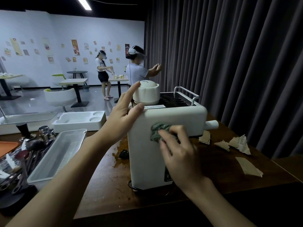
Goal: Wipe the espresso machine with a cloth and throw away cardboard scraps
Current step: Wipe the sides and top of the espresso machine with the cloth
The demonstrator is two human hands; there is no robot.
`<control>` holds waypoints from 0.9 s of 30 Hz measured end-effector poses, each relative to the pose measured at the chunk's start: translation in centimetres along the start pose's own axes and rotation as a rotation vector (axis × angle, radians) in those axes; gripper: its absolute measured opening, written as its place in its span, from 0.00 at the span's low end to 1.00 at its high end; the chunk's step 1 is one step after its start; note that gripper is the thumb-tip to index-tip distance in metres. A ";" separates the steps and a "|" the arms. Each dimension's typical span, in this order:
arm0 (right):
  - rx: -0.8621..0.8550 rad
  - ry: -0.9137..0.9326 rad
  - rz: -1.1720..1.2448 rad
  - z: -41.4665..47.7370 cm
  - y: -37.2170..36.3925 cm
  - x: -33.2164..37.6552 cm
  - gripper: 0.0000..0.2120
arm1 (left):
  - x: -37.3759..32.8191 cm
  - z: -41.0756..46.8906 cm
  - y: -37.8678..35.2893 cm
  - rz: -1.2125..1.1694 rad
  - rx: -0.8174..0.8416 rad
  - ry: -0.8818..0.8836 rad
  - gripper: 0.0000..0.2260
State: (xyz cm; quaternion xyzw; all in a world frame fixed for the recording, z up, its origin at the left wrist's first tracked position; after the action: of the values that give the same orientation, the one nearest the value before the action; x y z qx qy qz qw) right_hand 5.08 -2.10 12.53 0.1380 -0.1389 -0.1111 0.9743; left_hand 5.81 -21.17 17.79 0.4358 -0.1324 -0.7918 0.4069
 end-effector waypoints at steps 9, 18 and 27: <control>-0.131 -0.078 0.042 1.7 0.2 0.7 0.10 | -0.1 -0.2 0.0 0.005 0.013 -0.002 0.29; -0.149 -0.069 0.077 1.8 -0.9 1.9 0.10 | -0.6 -0.6 0.7 0.026 0.046 -0.008 0.29; -0.071 0.013 0.035 1.9 -2.2 3.3 0.12 | -0.4 -1.3 1.2 -0.003 0.102 -0.034 0.25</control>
State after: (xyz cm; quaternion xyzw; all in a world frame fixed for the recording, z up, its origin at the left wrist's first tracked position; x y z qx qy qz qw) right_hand 7.24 -5.44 14.44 0.1015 -0.1309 -0.0982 0.9813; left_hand 7.55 -21.44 17.91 0.4425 -0.1787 -0.7921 0.3807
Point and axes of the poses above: each hand's wrist, its own z-axis towards the middle knuckle, its own y-axis out of the back of the hand, x = y × z, the point moved 4 cm from there along z, towards the middle knuckle, and after that the axes turned 14 degrees about z, right-handed, at the moved point
